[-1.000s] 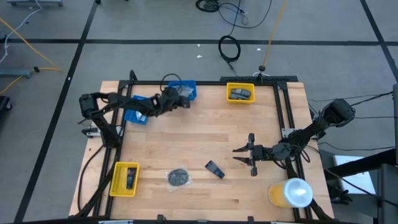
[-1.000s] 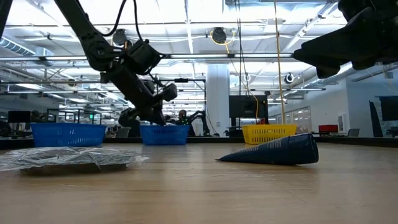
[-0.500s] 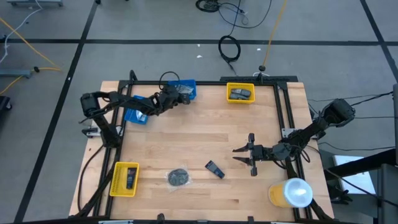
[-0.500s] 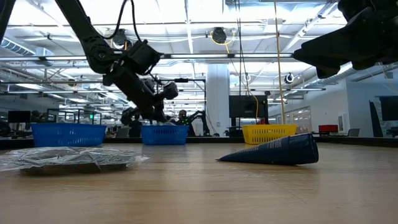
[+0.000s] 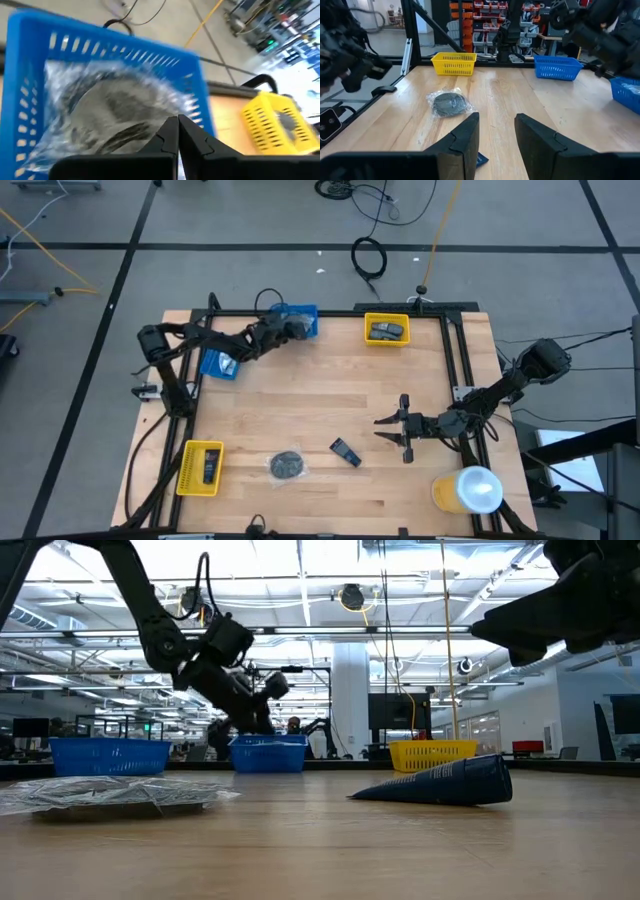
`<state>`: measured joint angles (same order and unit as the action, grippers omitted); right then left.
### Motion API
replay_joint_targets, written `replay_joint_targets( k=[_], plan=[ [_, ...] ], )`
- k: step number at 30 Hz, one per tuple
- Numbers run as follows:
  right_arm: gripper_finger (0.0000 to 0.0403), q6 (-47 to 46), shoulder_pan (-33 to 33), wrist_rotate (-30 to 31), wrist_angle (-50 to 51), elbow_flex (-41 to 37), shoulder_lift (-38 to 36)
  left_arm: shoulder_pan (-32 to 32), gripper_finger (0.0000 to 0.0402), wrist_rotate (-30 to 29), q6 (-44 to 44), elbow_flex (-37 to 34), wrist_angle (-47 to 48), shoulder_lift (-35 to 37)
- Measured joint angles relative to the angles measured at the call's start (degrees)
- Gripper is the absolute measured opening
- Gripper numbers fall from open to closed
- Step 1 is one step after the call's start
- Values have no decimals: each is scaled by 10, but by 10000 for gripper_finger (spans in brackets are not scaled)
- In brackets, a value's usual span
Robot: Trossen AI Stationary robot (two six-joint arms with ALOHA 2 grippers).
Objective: Pick & Place Travel size toiletries
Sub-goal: Put the blue shave cream into the bottom yellow bin
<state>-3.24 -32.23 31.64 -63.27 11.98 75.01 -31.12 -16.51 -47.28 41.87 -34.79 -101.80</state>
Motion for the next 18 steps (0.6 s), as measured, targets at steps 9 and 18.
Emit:
replay_joint_targets(
  k=[9, 18],
  plan=[
    [116, -6, 0, -2, 6, 0, 0, 67, 2, 15, 160, 0, 54, 117],
    [116, -32, 0, -2, 22, 0, 0, 316, 2, -108, 264, 0, 282, 233]
  ],
)
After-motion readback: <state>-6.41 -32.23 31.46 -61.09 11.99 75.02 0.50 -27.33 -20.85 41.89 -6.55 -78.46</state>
